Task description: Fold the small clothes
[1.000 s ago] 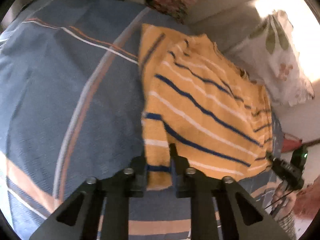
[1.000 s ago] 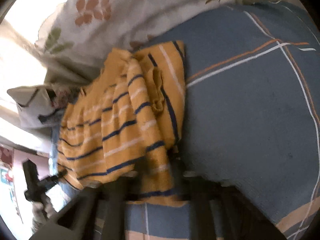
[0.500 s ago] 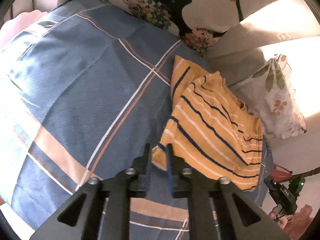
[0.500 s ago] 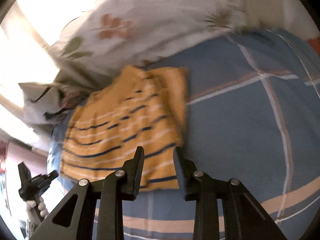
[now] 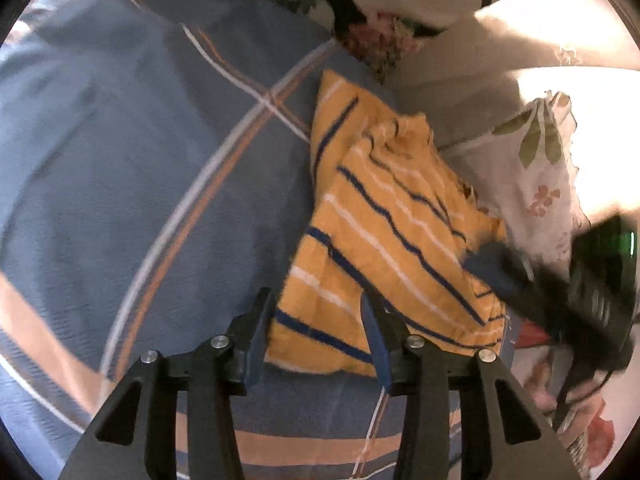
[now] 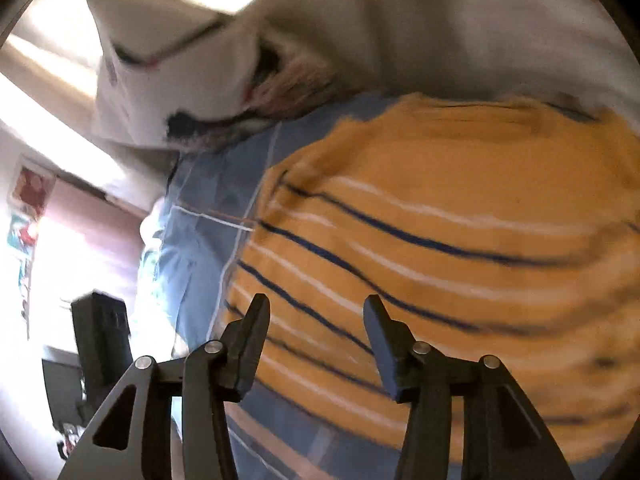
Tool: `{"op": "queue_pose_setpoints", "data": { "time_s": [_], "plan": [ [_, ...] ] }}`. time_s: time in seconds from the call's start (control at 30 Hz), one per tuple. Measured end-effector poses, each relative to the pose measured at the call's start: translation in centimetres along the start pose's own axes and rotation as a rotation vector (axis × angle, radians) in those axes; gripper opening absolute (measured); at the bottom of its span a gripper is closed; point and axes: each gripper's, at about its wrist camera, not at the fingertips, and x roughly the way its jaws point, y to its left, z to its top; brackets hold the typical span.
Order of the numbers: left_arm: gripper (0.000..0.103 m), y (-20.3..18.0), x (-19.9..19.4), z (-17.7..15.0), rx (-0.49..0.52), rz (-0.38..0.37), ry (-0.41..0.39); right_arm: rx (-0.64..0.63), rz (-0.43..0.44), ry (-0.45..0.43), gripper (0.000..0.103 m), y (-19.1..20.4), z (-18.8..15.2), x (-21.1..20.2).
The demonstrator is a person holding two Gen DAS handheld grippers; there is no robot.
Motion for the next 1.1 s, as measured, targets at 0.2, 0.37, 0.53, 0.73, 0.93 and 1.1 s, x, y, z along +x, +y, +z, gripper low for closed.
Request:
{"op": "queue_pose_setpoints", "data": {
  "time_s": [0.2, 0.37, 0.53, 0.73, 0.93, 1.1],
  "plan": [
    [0.021, 1.2, 0.5, -0.3, -0.055, -0.15, 0.055, -0.13, -0.167, 0.077, 0.071, 5.8, 2.7, 6.9],
    [0.021, 1.2, -0.3, -0.2, -0.056, -0.223, 0.073, -0.2, -0.319, 0.125, 0.076, 7.9, 3.0, 9.9],
    [0.018, 0.5, -1.2, -0.2, -0.037, -0.234, 0.081, -0.357, -0.543, 0.113, 0.047, 9.7, 1.8, 11.2],
    [0.018, -0.2, -4.6, -0.4, -0.043, -0.293, 0.039, -0.204, -0.366, -0.022, 0.011, 6.0, 2.2, 4.7],
    [0.018, -1.2, -7.8, -0.8, -0.044, -0.222, -0.063, -0.001, -0.21, -0.206, 0.011, -2.7, 1.8, -5.7],
    [0.018, -3.6, -5.6, -2.4, -0.055, -0.178, -0.037, 0.134, -0.191, -0.317, 0.011, -12.6, -0.7, -13.7]
  ]
}}
